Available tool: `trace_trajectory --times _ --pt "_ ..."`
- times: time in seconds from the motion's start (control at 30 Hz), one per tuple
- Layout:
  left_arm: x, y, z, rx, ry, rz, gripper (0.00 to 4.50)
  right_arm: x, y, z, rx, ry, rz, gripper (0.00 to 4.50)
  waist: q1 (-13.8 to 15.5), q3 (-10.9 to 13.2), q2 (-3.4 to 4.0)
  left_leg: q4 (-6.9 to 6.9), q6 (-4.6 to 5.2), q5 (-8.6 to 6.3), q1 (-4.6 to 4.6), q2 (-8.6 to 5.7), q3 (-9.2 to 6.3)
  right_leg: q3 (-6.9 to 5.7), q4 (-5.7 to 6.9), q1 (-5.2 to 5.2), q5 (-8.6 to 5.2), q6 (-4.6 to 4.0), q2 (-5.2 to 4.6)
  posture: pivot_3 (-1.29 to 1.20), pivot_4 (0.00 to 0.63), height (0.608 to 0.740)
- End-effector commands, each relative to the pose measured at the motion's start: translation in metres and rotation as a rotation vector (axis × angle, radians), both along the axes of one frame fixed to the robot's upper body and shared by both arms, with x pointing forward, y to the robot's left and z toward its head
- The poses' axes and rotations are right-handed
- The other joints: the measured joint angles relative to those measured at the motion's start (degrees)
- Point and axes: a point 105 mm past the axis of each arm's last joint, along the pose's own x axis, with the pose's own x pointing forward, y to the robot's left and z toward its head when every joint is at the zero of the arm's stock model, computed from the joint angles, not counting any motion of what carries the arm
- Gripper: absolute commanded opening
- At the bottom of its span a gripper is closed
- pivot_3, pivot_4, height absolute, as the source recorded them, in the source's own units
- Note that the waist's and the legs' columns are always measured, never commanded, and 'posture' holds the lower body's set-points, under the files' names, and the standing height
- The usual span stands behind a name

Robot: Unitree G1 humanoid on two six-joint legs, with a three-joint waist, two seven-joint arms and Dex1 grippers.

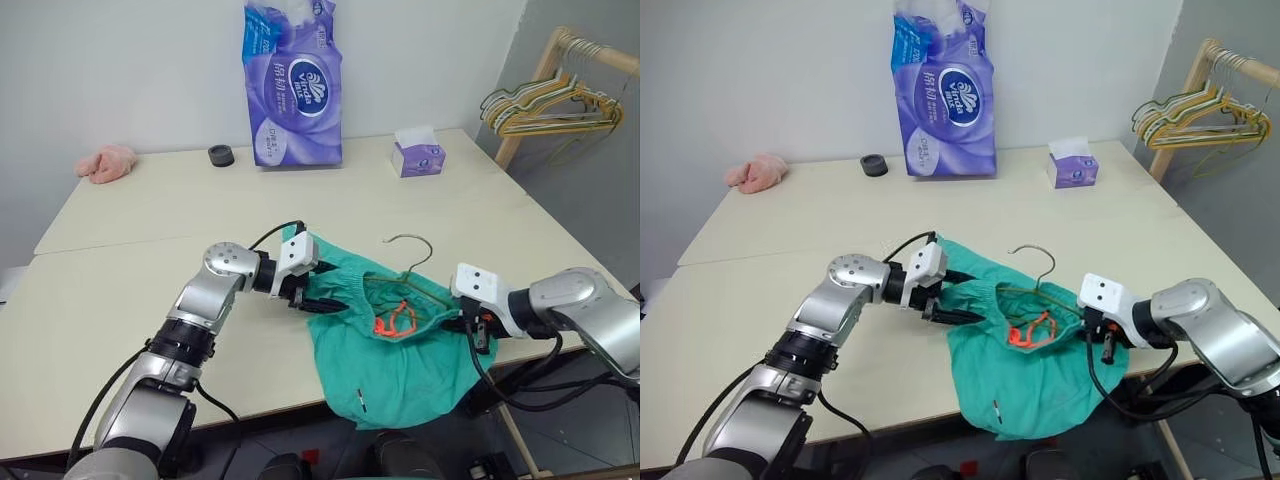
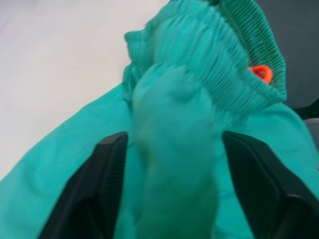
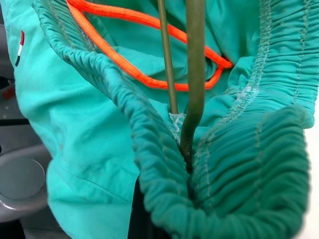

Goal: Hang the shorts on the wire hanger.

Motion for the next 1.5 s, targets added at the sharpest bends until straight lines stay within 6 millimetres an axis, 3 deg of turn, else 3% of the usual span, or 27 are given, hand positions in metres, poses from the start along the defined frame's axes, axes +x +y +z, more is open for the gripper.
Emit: trace_trajectory --times 0.03,0.23,0.33,0.63,0.67,0.83,1.17,1.4,1.5 --pt "0.007 0.010 0.012 0.016 -0.042 0.001 3.40 -0.001 0.000 0.013 0.007 -0.035 0.018 0.00 0.0 0.0 0.00 0.00 0.00 0.00 0.00 0.00 0.00 -0.01 0.00 0.00 0.00 0.00 0.00 -0.21 0.037 0.740" --pt "0.016 0.017 0.010 0.033 -0.027 0.014 3.40 -0.005 -0.004 0.014 -0.004 -0.024 0.023 0.00 0.0 0.0 0.00 0.01 0.00 0.00 -0.01 0.00 0.00 -0.01 -0.01 0.00 -0.01 0.01 0.00 -0.21 0.036 0.740" --pt "0.017 0.018 0.006 0.030 0.005 0.014 2.79 -0.007 -0.005 0.015 -0.006 -0.021 0.023 0.00 -0.1 0.0 0.00 0.01 0.00 0.00 -0.02 0.00 0.00 -0.01 -0.02 -0.01 0.00 0.00 0.00 -0.22 0.036 0.740" --pt "0.015 0.008 -0.005 0.019 0.022 -0.012 0.11 -0.008 -0.005 0.015 -0.006 -0.015 0.025 0.00 -0.1 0.0 0.00 0.01 0.00 0.00 -0.03 0.00 0.00 0.00 -0.01 -0.01 0.01 -0.02 0.00 -0.22 0.037 0.740" --pt "0.017 0.008 -0.005 0.018 0.014 -0.002 0.02 -0.009 -0.005 0.015 -0.007 -0.014 0.026 0.00 -0.1 0.0 -0.01 0.01 0.00 0.00 -0.03 -0.01 0.01 0.01 -0.01 -0.01 0.01 -0.02 -0.01 -0.22 0.039 0.740" --pt "0.037 0.018 0.002 -0.007 -0.032 0.109 0.02 -0.016 -0.009 0.017 -0.015 -0.001 0.033 0.00 -0.1 0.0 -0.01 0.02 0.00 0.00 -0.03 -0.01 0.00 0.00 0.00 -0.01 0.00 0.01 -0.01 -0.22 0.038 0.740" --pt "0.039 0.026 -0.005 0.006 -0.033 0.134 0.02 -0.030 -0.015 0.013 -0.033 0.038 0.040 0.00 -0.1 0.0 -0.01 0.02 0.00 0.00 -0.05 -0.01 0.00 0.00 -0.01 -0.02 -0.02 0.04 -0.01 -0.22 0.039 0.740" --pt "0.012 0.017 -0.003 -0.035 0.129 0.014 0.02 -0.023 -0.008 0.016 0.005 0.001 0.042 0.00 -0.3 0.0 -0.01 0.01 0.00 0.00 -0.04 0.00 0.00 0.00 0.02 -0.03 -0.02 0.04 0.00 -0.21 0.036 0.740" --pt "0.010 0.013 0.004 -0.062 0.145 0.012 0.75 -0.020 -0.005 0.016 0.015 -0.010 0.041 0.00 -0.2 0.0 -0.02 0.02 0.00 0.00 -0.04 0.00 -0.01 -0.01 0.02 -0.02 -0.02 0.05 0.00 -0.21 0.036 0.740"
